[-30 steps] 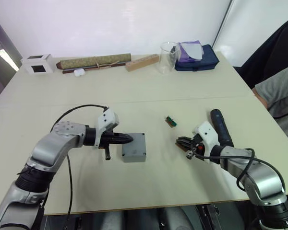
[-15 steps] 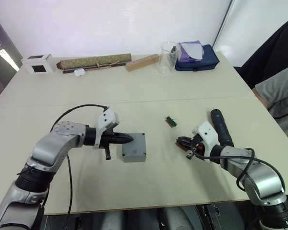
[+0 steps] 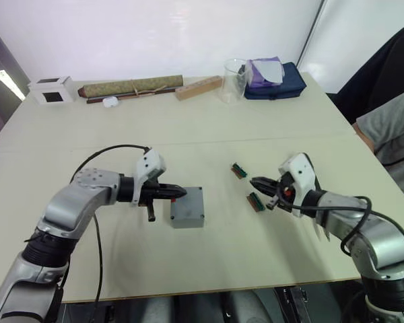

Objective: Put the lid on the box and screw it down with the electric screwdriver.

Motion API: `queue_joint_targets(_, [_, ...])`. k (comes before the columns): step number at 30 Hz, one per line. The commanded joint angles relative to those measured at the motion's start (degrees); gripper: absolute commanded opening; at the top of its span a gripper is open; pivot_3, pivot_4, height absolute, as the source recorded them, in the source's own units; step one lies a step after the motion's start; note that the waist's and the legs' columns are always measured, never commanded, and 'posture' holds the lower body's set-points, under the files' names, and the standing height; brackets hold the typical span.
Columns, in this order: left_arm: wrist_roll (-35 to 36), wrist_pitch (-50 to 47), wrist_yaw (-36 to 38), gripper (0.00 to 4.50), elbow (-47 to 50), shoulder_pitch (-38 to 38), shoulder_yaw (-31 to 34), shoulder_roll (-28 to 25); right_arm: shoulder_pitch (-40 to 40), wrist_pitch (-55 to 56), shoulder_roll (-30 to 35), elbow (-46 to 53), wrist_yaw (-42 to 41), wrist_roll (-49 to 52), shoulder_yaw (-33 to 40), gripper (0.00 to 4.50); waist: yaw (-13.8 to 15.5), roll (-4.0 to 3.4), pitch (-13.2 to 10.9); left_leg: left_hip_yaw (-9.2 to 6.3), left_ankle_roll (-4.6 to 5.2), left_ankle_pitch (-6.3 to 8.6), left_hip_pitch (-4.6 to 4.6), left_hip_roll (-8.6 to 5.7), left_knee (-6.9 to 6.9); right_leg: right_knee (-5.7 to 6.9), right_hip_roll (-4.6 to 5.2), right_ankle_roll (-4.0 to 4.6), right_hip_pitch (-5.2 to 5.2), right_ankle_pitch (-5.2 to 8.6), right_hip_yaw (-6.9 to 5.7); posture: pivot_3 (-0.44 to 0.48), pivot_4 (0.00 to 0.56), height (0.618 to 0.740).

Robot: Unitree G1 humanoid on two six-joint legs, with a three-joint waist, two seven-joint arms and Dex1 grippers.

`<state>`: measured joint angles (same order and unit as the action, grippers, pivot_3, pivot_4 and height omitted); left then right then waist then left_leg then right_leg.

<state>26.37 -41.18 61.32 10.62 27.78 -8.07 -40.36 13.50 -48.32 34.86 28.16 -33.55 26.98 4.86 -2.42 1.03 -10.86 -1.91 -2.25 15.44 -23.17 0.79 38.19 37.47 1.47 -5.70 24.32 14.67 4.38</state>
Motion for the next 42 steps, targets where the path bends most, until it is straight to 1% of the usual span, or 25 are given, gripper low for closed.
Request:
queue_joint_targets(1, [2.44, -0.82, 0.25, 0.0, 0.63, 1.05, 3.69, -0.87, 3.87, -1.73, -1.85, 3.13, 0.73, 3.64, 0.28, 0.14, -0.02, 0.0, 0.0, 0.01, 0.0, 0.0, 0.0, 0.0, 0.0, 0.0, 0.01, 0.0, 0.0, 0.0, 0.0, 0.0, 0.15, 0.74])
queue_joint_targets(6, [4.98, -2.62, 0.82, 0.0, 1.6, 0.37, 6.71, -2.58, 9.31, -3.57, -5.84, 3.15, 1.15, 6.2, -4.04, 0.14, -0.14, 0.0, 0.0, -0.01, 0.0, 0.0, 0.01, 0.02, 0.0, 0.02, -0.01, 0.0, 0.01, 0.0, 0.0, 0.0, 0.15, 0.74])
queue_joint_targets(8, [5.85, -2.97, 0.63, 0.0, 1.57, 0.15, 7.56, -2.8, 10.36, -3.66, -7.31, 2.8, 1.25, 6.66, -5.54, 0.14, -0.11, -0.01, 0.0, -0.01, 0.0, 0.0, 0.0, 0.02, -0.01, 0.01, -0.01, 0.0, 0.02, 0.0, -0.01, 0.0, 0.15, 0.74])
queue_joint_targets(14, [6.61, -4.02, 0.24, 0.0, 2.42, -0.62, 8.1, -3.76, 11.19, -1.29, -10.61, 0.84, 0.41, 4.24, -13.74, 0.14, 0.0, 0.0, -0.01, 0.0, 0.0, 0.0, -0.03, -0.02, 0.01, 0.01, 0.08, 0.0, 0.02, 0.0, -0.02, 0.0, 0.15, 0.74])
queue_joint_targets(20, [6.29, -3.87, -0.6, 0.0, 2.83, -1.64, 8.15, -4.26, 11.23, 0.79, -11.66, -1.25, 0.1, 2.07, -17.12, 0.14, -0.1, -0.01, -0.01, -0.01, 0.0, 0.0, -0.02, 0.0, 0.0, 0.02, 0.04, 0.0, 0.03, 0.0, -0.03, 0.0, 0.15, 0.74])
queue_joint_targets(27, [6.44, -4.14, -1.39, 0.0, 3.68, -2.26, 7.98, -4.09, 11.27, 3.51, -10.75, -3.7, -0.71, -0.98, -18.43, 0.14, -0.07, -0.01, -0.01, -0.01, 0.0, 0.0, -0.02, 0.0, 0.0, 0.01, 0.05, 0.0, 0.03, 0.0, -0.03, 0.0, 0.15, 0.74])
queue_joint_targets(35, [6.18, -3.85, -1.78, 0.0, 3.02, -1.33, 7.12, -3.58, 11.04, 3.79, -10.24, -4.14, -1.63, -1.37, -16.59, 0.14, -0.08, -0.01, -0.01, -0.01, 0.0, 0.0, -0.02, -0.01, 0.0, 0.01, 0.04, 0.0, 0.03, 0.0, -0.03, 0.0, 0.15, 0.74])
queue_joint_targets(42, [5.68, -3.48, -1.69, 0.0, 2.48, -0.73, 6.48, -3.15, 10.28, 3.9, -9.74, -4.25, -1.94, -2.17, -16.76, 0.14, -0.08, -0.01, -0.01, -0.01, 0.0, 0.0, -0.02, -0.01, 0.0, 0.01, 0.04, 0.0, 0.03, 0.0, -0.03, 0.0, 0.15, 0.74])
